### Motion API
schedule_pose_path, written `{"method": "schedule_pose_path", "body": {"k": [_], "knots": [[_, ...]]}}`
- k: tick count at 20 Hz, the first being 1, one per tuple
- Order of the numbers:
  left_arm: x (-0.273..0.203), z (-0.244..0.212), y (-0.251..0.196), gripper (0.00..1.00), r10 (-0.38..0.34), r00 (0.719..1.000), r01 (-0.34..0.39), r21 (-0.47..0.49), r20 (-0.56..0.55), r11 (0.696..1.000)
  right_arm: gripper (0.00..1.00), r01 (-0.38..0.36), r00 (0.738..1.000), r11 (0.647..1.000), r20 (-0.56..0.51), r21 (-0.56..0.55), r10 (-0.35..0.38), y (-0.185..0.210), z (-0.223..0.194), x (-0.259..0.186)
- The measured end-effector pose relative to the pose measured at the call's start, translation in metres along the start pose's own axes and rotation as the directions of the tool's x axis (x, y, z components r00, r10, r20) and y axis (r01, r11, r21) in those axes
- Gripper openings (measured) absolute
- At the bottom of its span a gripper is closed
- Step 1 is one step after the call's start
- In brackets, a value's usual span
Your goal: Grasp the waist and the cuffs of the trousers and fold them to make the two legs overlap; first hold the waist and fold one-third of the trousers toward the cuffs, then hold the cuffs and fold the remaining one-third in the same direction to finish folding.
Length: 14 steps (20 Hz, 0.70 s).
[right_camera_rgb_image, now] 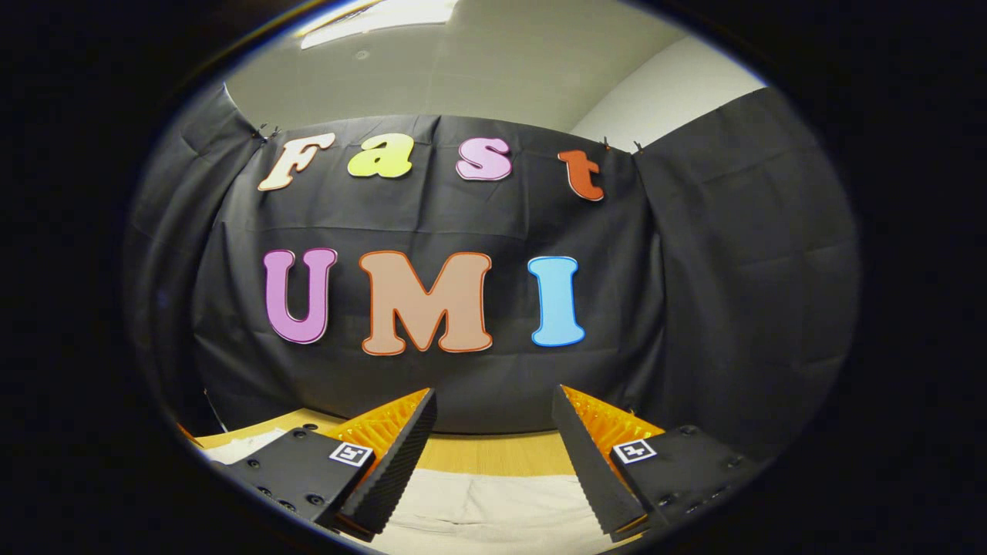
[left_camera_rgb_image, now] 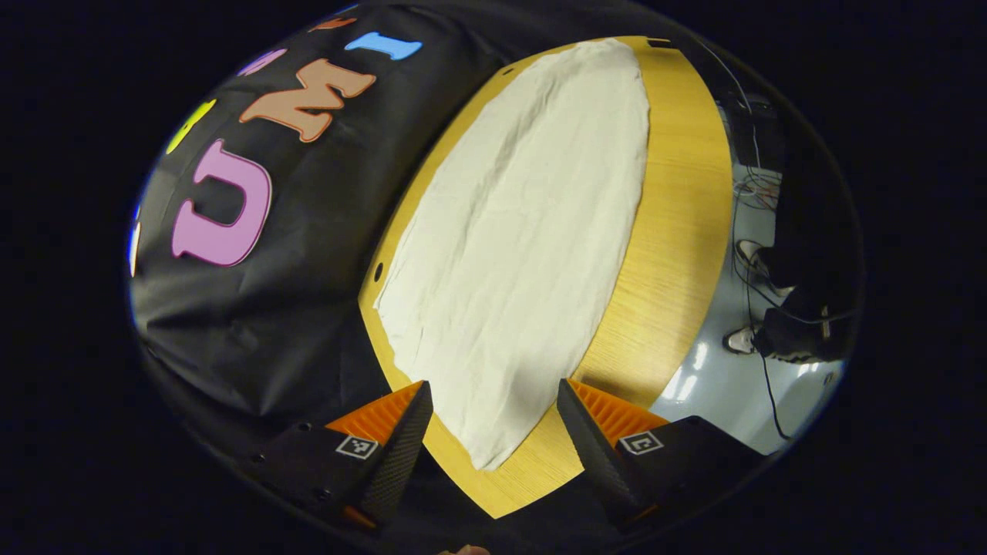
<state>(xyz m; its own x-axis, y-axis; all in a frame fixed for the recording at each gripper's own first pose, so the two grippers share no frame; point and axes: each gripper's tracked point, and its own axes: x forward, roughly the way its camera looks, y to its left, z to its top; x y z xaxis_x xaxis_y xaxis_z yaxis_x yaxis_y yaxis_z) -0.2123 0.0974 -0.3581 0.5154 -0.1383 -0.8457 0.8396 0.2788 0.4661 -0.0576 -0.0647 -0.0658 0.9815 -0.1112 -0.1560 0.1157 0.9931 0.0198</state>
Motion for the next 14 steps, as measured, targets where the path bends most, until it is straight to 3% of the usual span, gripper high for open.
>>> {"method": "schedule_pose_path", "body": {"k": [6, 11, 14], "knots": [[0.017, -0.005, -0.011, 0.95, -0.069, 0.998, 0.069, 0.128, -0.009, 0.989, 0.97, 0.057, 0.998, 0.998, -0.001, -0.026, -0.057, -0.023, 0.001, -0.002], [0.038, 0.003, -0.004, 0.77, -0.074, 0.997, 0.069, 0.280, 0.008, 0.957, 0.97, 0.074, 0.997, 0.996, 0.000, -0.042, -0.074, -0.027, 0.002, 0.000], [0.042, 0.003, -0.002, 0.76, -0.102, 0.995, 0.103, 0.238, -0.016, 0.966, 0.97, 0.066, 0.998, 0.997, -0.005, -0.047, -0.066, -0.023, -0.001, 0.002]]}}
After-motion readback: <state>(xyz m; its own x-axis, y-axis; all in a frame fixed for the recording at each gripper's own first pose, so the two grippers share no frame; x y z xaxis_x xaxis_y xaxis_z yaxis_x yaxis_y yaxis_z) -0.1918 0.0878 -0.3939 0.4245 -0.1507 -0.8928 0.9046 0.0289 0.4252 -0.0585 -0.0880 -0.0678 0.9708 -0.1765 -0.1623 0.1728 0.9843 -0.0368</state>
